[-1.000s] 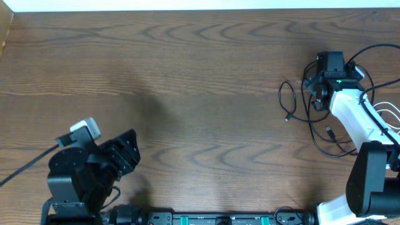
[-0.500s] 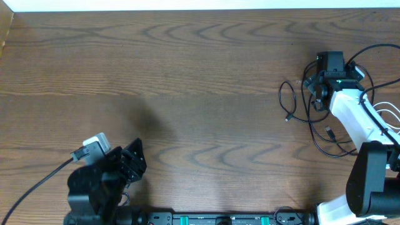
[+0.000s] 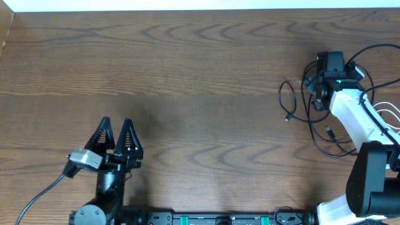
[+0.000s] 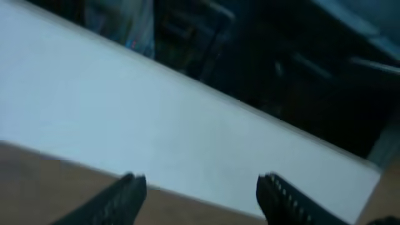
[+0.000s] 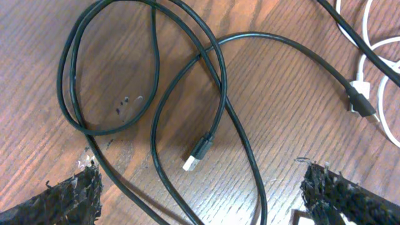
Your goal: Untangle cables
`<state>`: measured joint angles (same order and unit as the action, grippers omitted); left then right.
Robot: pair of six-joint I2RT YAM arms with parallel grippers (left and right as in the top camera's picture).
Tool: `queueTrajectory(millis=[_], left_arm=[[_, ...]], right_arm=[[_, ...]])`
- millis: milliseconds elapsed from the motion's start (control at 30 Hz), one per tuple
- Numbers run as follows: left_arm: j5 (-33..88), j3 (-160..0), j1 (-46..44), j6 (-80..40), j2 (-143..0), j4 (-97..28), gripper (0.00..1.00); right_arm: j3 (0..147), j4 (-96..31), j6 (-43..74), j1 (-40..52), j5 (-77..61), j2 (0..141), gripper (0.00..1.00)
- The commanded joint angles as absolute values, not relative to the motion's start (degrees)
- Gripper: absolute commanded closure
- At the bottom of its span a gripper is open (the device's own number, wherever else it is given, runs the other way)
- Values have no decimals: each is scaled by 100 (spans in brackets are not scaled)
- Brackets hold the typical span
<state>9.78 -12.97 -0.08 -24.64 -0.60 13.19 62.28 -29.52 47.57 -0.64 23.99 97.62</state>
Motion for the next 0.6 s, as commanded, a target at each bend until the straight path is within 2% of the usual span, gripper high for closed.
queueTrajectory(millis=[0, 100, 200, 400, 567], left_arm=[[910, -655, -8, -2244, -8, 2296, 37], [893, -5, -10, -2147, -8, 3301, 37], [886, -23, -12, -1973, -8, 2860, 37], [705, -23, -14, -1155, -8, 1350, 37], [54, -23, -14, -683, -8, -255, 37]], right_arm=[[6287, -2958, 4794, -75, 2486, 9773, 1], [6287, -2961, 4794, -75, 2486, 9773, 1], [6287, -2961, 4794, -75, 2484, 9773, 1], [6287, -2958, 4794, -75, 2486, 9773, 1], [6287, -2958, 4794, -75, 2486, 9773, 1]])
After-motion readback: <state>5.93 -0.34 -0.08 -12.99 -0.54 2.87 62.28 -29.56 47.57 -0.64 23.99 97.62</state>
